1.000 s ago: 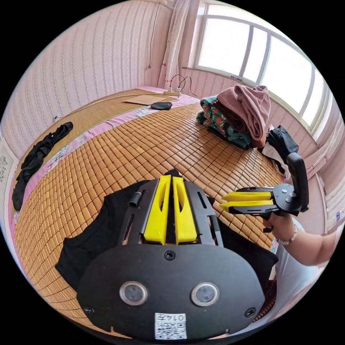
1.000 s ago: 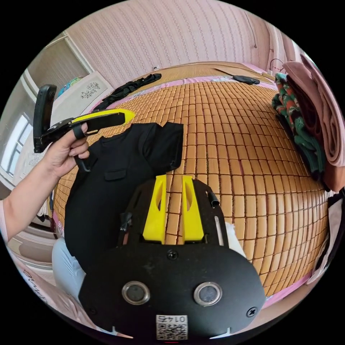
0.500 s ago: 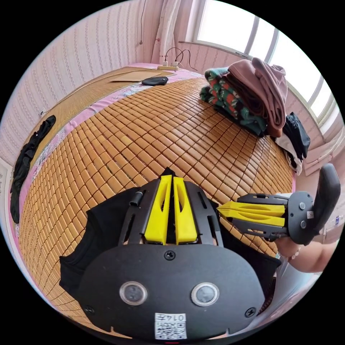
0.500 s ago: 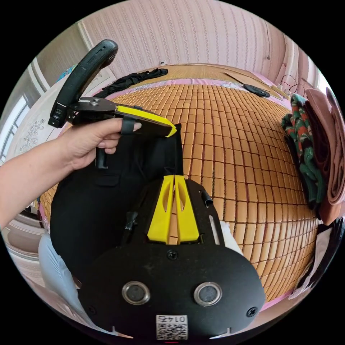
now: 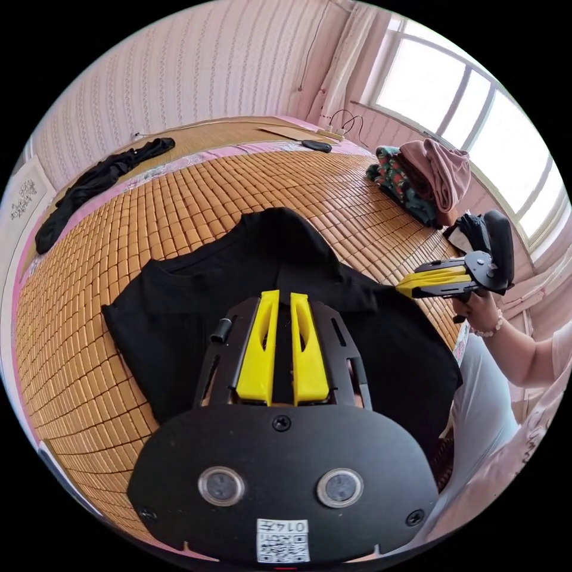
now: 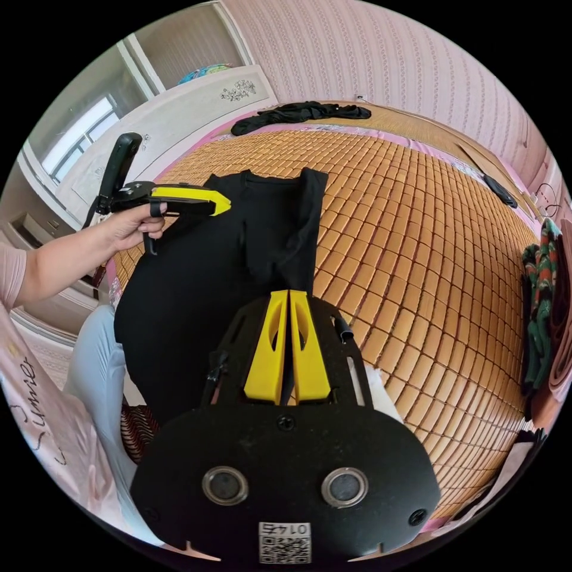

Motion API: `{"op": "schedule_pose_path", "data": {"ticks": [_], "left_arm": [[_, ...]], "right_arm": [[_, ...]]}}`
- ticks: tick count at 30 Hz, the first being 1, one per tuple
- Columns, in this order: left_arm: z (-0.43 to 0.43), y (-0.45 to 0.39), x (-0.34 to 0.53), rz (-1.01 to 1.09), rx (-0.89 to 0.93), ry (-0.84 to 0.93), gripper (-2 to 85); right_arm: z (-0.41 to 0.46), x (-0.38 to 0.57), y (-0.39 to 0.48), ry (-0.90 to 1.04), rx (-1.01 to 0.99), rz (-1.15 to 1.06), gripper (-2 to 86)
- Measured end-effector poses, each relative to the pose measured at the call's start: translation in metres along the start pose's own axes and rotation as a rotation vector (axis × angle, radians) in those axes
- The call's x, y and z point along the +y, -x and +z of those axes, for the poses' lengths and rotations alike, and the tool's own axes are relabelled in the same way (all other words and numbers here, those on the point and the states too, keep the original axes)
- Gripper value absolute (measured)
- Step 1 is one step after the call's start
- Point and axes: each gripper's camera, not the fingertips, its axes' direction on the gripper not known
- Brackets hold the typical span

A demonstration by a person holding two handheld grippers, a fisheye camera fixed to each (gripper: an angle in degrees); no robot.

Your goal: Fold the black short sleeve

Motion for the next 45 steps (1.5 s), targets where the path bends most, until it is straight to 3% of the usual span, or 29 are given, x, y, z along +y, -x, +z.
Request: {"op": "schedule_pose_path", "data": {"ticks": [13,20,27,33,37,42,45], "left_arm": [[0.019,0.018,-0.087,-0.024,0.07,-0.085,6.6],[0.074,0.037,-0.136,-0.053,0.111,0.014,-0.4],[0.072,0.028,-0.137,0.026,0.021,0.022,3.6],[-0.028,0.072,-0.09,-0.01,-0.017,-0.103,5.9],[-0.081,0.133,-0.029,-0.16,-0.125,-0.104,6.1],[-0.099,0.188,0.026,-0.341,-0.188,-0.051,8.9],[-0.09,0.206,0.038,-0.401,-0.156,-0.039,10.9]], "right_arm": [[0.016,-0.036,-0.007,-0.003,0.014,0.026,0.2],[0.034,-0.038,-0.016,0.056,0.036,0.061,0.4],[0.031,-0.033,-0.024,0.012,0.012,0.081,0.7],[0.007,-0.05,-0.045,-0.105,-0.016,0.062,2.3],[0.012,-0.086,-0.062,-0.113,0.011,0.052,5.0],[0.041,-0.147,-0.085,-0.046,-0.009,0.098,8.2],[0.062,-0.168,-0.096,0.054,-0.041,0.118,5.5]]}}
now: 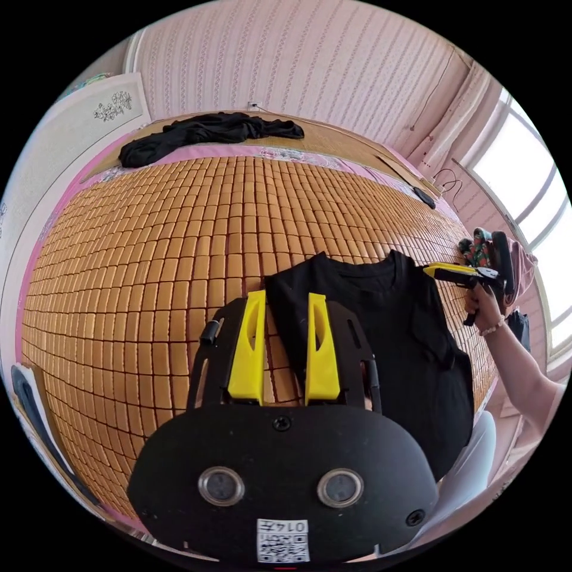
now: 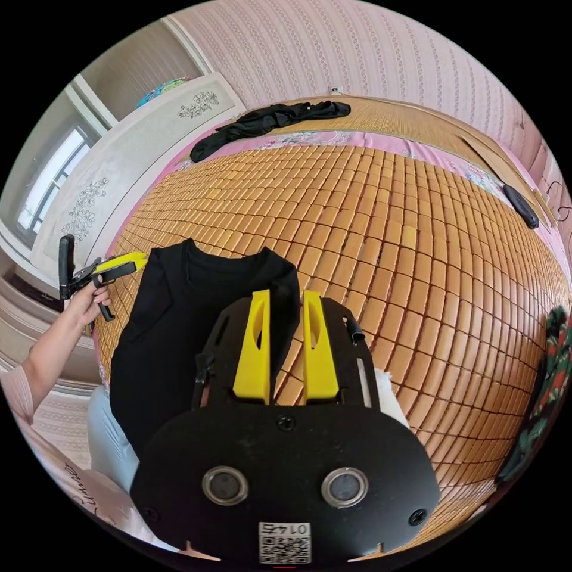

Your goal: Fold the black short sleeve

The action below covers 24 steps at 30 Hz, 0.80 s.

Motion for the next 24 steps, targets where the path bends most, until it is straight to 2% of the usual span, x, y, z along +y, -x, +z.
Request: {"op": "schedule_pose_path", "data": {"ticks": [3,5,7,16,21,24], "left_arm": [[0.017,0.005,-0.004,-0.017,0.013,0.049,10.1],[0.016,0.006,-0.011,-0.021,-0.01,0.075,3.8],[0.012,0.007,-0.016,-0.014,0.033,0.091,1.3],[-0.056,-0.009,-0.044,0.018,0.096,-0.157,-0.9],[-0.12,-0.019,-0.002,0.123,0.197,-0.216,-0.8],[-0.164,-0.022,0.052,0.179,0.262,-0.233,-0.8]], "right_arm": [[0.002,-0.007,-0.01,0.045,-0.034,0.025,1.7],[-0.012,-0.006,-0.02,-0.008,-0.018,0.059,0.8],[-0.029,-0.004,-0.031,-0.058,-0.006,0.088,0.4],[-0.074,0.004,-0.044,-0.178,0.014,0.113,-0.2],[-0.118,0.058,-0.015,-0.252,-0.074,-0.01,-0.1],[-0.138,0.112,0.002,-0.261,-0.135,-0.056,0.0]]}}
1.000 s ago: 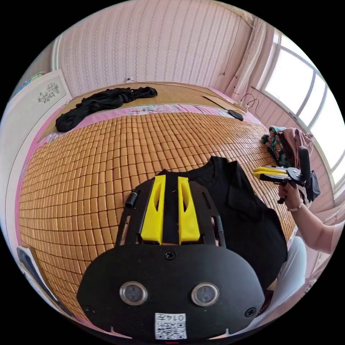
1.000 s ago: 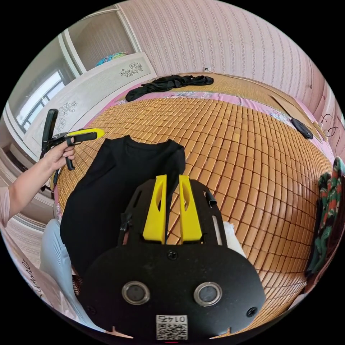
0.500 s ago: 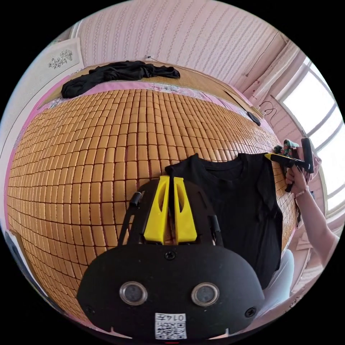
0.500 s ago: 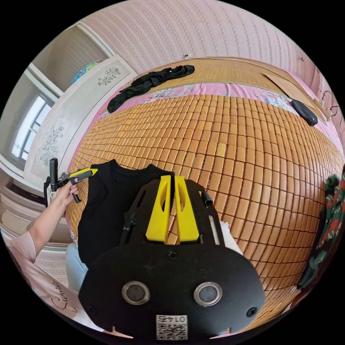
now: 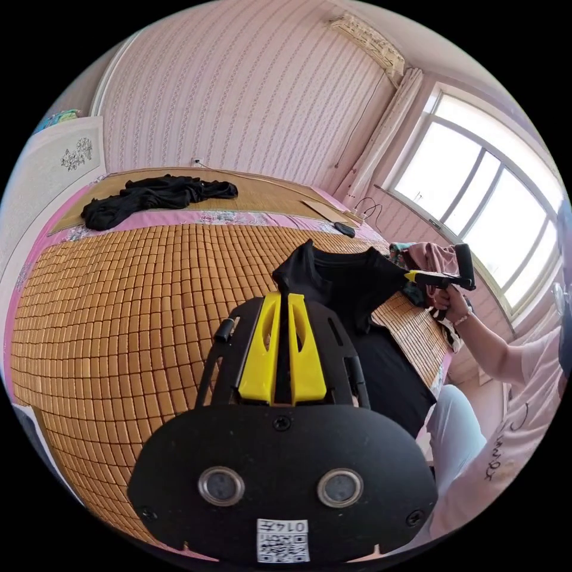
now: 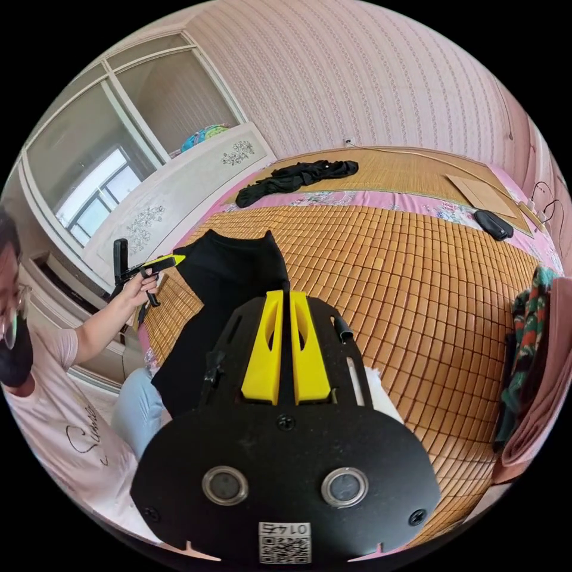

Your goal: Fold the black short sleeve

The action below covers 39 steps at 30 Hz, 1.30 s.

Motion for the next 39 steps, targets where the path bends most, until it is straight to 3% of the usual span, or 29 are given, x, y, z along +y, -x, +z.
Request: {"op": "schedule_pose_path", "data": {"ticks": [5,11,19,22,26,29,39], "left_arm": [[-0.053,-0.045,0.122,-0.098,0.099,0.09,-0.8],[-0.028,-0.068,0.214,-0.246,0.026,0.305,-0.6],[-0.082,-0.085,0.191,-0.189,0.05,0.159,-0.5],[-0.094,-0.098,0.2,-0.12,0.03,0.191,0.2],[-0.059,-0.109,0.235,-0.062,-0.142,0.43,3.6],[-0.052,-0.116,0.242,-0.064,-0.189,0.505,5.3],[-0.088,-0.126,0.212,-0.07,-0.208,0.32,2.6]], "right_arm": [[-0.02,0.1,0.019,0.05,-0.111,0.085,0.4],[0.026,0.194,0.002,0.232,-0.081,0.333,1.0],[-0.01,0.188,0.022,0.072,-0.121,0.267,1.0],[-0.016,0.194,0.038,0.087,-0.134,0.206,0.9],[0.025,0.221,0.049,0.342,-0.059,0.194,0.7],[0.04,0.234,0.059,0.474,0.093,0.195,0.3],[0.064,0.19,0.095,0.297,-0.016,0.069,-0.2]]}}
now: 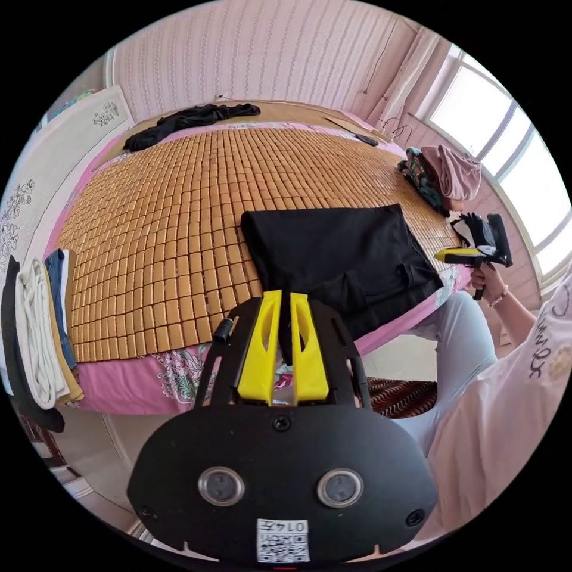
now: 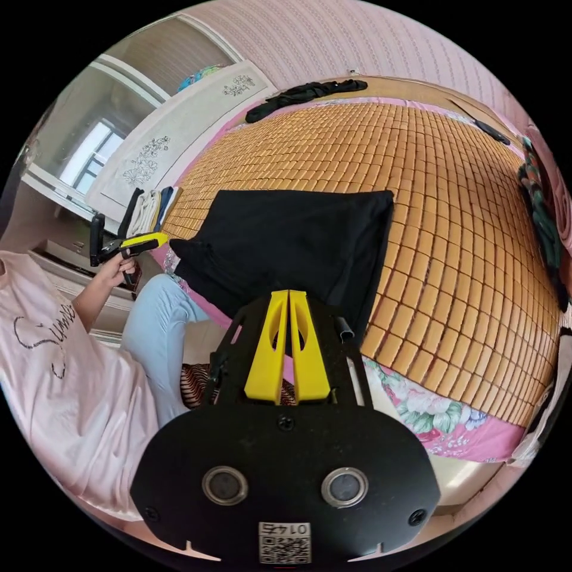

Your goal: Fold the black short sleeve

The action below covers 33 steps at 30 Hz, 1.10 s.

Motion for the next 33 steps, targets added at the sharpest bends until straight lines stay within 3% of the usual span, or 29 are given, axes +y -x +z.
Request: {"op": "schedule_pose_path", "data": {"ticks": [2,5,11,16,21,24,33], "left_arm": [[-0.006,0.009,-0.004,-0.079,0.13,-0.119,-0.1],[0.023,0.0,-0.014,-0.116,0.257,-0.12,-0.8],[0.101,-0.028,-0.016,-0.075,0.281,0.19,-1.0],[0.098,-0.035,0.01,-0.024,0.333,0.342,-1.0],[0.077,-0.031,0.0,-0.068,0.306,0.174,-1.0],[0.09,-0.035,-0.014,-0.084,0.315,0.101,-1.0],[0.141,-0.06,0.033,-0.036,0.365,0.377,-1.0]], "right_arm": [[0.018,-0.016,0.006,0.024,-0.029,-0.026,-0.3],[0.052,-0.03,0.008,0.108,-0.033,-0.032,-0.3],[0.063,-0.017,0.015,0.213,-0.15,-0.076,-0.3],[0.06,-0.001,0.023,0.323,-0.229,-0.111,-0.3],[0.048,-0.028,0.029,0.119,-0.069,-0.099,-0.3],[0.072,-0.043,0.028,0.14,-0.003,-0.071,-0.3],[0.082,-0.007,0.042,0.414,-0.215,-0.142,-0.3]]}}
